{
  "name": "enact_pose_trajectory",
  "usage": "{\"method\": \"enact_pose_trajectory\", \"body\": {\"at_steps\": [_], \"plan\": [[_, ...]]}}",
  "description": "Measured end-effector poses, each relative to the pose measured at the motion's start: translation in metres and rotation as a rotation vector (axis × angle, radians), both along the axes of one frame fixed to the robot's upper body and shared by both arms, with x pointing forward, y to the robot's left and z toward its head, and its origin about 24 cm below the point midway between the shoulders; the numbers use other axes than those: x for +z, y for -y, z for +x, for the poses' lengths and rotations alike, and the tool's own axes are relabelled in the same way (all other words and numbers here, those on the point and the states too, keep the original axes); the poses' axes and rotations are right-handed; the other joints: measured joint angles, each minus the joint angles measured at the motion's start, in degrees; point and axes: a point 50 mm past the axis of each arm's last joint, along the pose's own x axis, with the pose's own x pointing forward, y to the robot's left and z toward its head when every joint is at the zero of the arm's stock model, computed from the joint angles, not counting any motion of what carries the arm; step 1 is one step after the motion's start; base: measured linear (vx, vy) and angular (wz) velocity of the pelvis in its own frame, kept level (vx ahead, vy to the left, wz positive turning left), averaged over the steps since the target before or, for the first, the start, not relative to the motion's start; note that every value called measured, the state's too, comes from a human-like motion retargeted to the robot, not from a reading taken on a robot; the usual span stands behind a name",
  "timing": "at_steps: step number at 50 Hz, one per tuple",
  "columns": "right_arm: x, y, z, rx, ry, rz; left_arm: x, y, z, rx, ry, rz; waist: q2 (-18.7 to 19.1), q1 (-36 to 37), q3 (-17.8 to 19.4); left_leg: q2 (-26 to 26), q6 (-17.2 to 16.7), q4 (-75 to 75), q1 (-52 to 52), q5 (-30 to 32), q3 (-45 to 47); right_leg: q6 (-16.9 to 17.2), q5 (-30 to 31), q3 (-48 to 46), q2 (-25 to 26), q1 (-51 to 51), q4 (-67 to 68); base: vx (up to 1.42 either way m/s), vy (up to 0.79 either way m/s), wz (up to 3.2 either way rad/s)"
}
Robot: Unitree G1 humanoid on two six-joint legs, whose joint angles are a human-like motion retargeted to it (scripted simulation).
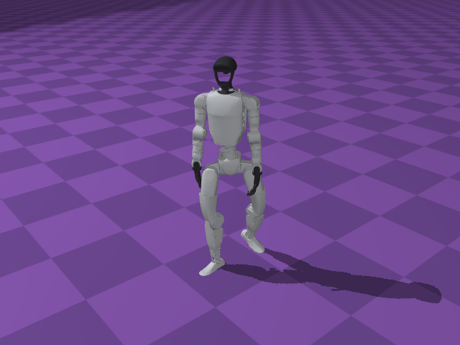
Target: In place motions
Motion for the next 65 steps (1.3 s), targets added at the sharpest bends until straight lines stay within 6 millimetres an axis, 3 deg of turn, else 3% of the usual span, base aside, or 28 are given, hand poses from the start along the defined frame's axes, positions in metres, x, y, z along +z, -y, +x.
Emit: {"method": "enact_pose_trajectory", "body": {"at_steps": [2, 5, 12, 17, 21, 22, 23, 24, 28, 31, 35, 41, 52, 58, 65], "plan": [[0.001, 0.008, 0.002, 0.001, 0.001, -0.029, -0.001, 0.007, 0.009, 0.011, 0.036, -0.02, -0.18, 2.38, 1.28, -2.05, -0.52, 5.34, -5.1, -2.06, -10.39, 0.28, 0.63, 3.24, 0.14, 0.28, -0.11, -0.23, 0.22, -1.82], [0.003, 0.018, 0.003, -0.023, -0.001, -0.066, -0.001, 0.014, 0.021, -0.01, 0.089, -0.046, 0.39, 2.97, 2.41, -4.6, 0.24, 8.29, -9.06, -4.01, -18.35, 0.5, 1.33, 5.42, 0.02, 0.3, -0.01, -0.19, 0.16, -1.06], [0.006, 0.034, -0.005, -0.072, -0.038, -0.112, 0.0, 0.006, 0.031, -0.146, 0.128, -0.015, 1.7, 1.74, 3.64, -5.41, 0.41, 11.02, -16.07, -9.86, -21.08, 0.56, 3.15, 8.92, 0.56, 0.25, -0.37, -0.11, 0.05, -0.64], [0.006, 0.036, -0.02, -0.092, -0.075, -0.132, 0.0, 0.004, 0.024, -0.147, 0.095, 0.013, 2.48, 2.06, 4.68, -8.56, -1.83, 6.42, -18.69, -14.53, -25.32, 0.25, 4.0, 12.13, 2.19, 1.21, -0.62, -0.01, -0.03, -0.67], [0.007, 0.034, -0.038, -0.109, -0.126, -0.132, -0.001, 0.007, 0.015, -0.105, 0.061, 0.011, 4.64, 3.42, 6.04, -11.31, -4.22, -5.99, -16.71, -12.8, -32.52, -0.15, 4.25, 14.26, 6.01, 3.2, -1.02, 0.13, -0.08, -0.78], [0.007, 0.034, -0.043, -0.112, -0.142, -0.132, -0.001, 0.008, 0.012, -0.095, 0.051, 0.009, 5.08, 3.97, 6.08, -11.67, -3.27, -9.56, -15.94, -10.94, -32.92, -0.21, 4.24, 15.07, 6.92, 3.61, -1.11, 0.23, -0.1, -0.97], [0.008, 0.034, -0.047, -0.114, -0.158, -0.131, -0.001, 0.009, 0.008, -0.085, 0.041, 0.005, 5.11, 4.62, 5.73, -12.44, 0.02, -12.51, -15.41, -7.97, -32.75, -0.18, 4.28, 16.19, 7.28, 3.79, -1.23, 0.26, -0.12, -0.74], [0.008, 0.033, -0.052, -0.114, -0.176, -0.13, -0.001, 0.01, 0.004, -0.078, 0.028, 0.002, 5.44, 4.22, 5.08, -12.51, 0.26, -14.0, -14.66, -7.26, -33.05, -0.09, 4.22, 16.3, 7.61, 3.9, -1.26, 0.31, -0.14, -0.35], [0.008, 0.021, -0.064, -0.128, -0.212, -0.119, 0.0, 0.009, -0.01, -0.065, -0.021, -0.006, 6.12, 2.12, 2.87, -11.44, -2.27, -17.11, -13.55, -5.92, -32.42, 0.06, 4.33, 16.39, 8.07, 3.13, -0.72, 0.2, -0.17, -0.12], [0.006, 0.012, -0.063, -0.173, -0.197, -0.079, 0.0, 0.004, -0.011, -0.086, -0.026, 0.012, 5.47, 1.59, 3.46, -12.41, -1.53, -19.53, -10.8, -5.42, -32.45, -0.26, 4.19, 16.04, 8.27, 4.56, -0.7, 0.18, -0.14, 0.01], [0.004, 0.003, -0.063, -0.142, -0.196, -0.022, 0.001, 0.001, -0.017, -0.094, -0.045, 0.014, 5.28, 2.29, 1.03, -12.96, -0.97, -21.06, -10.25, -5.67, -31.11, -0.31, 4.04, 17.35, 8.41, 3.83, -0.51, 0.24, -0.13, -0.29], [0.002, 0.002, -0.042, -0.067, -0.132, -0.019, 0.0, 0.005, -0.012, -0.05, -0.019, -0.002, 5.66, 1.31, 0.37, -12.76, -0.94, -21.06, -10.35, -5.94, -30.69, -0.39, 4.22, 17.74, 8.66, 3.29, -0.18, 0.1, -0.08, -0.1], [-0.001, -0.001, -0.009, -0.088, -0.005, 0.011, 0.0, -0.002, -0.005, -0.072, 0.016, 0.013, 5.58, 1.54, 1.06, -12.47, -1.07, -20.72, -10.9, -5.79, -31.28, -1.13, 4.28, 17.15, 8.78, 3.27, 0.09, 0.01, -0.02, 0.0], [0.0, 0.003, -0.011, -0.085, -0.006, -0.014, 0.0, -0.006, -0.007, -0.052, 0.027, 0.021, 5.47, 2.26, 2.35, -12.43, -0.79, -20.16, -11.82, -5.09, -33.43, -1.91, 4.08, 14.75, 8.86, 4.0, -0.14, -0.06, -0.01, 0.32], [0.002, 0.011, -0.029, -0.117, -0.072, -0.043, 0.0, -0.008, -0.006, -0.059, 0.03, 0.03, 4.41, 6.46, 4.52, -13.8, 0.13, -15.98, -16.66, -4.35, -37.62, -2.62, 4.17, 9.76, 7.71, 4.82, -1.26, -0.17, -0.04, 0.63]]}}
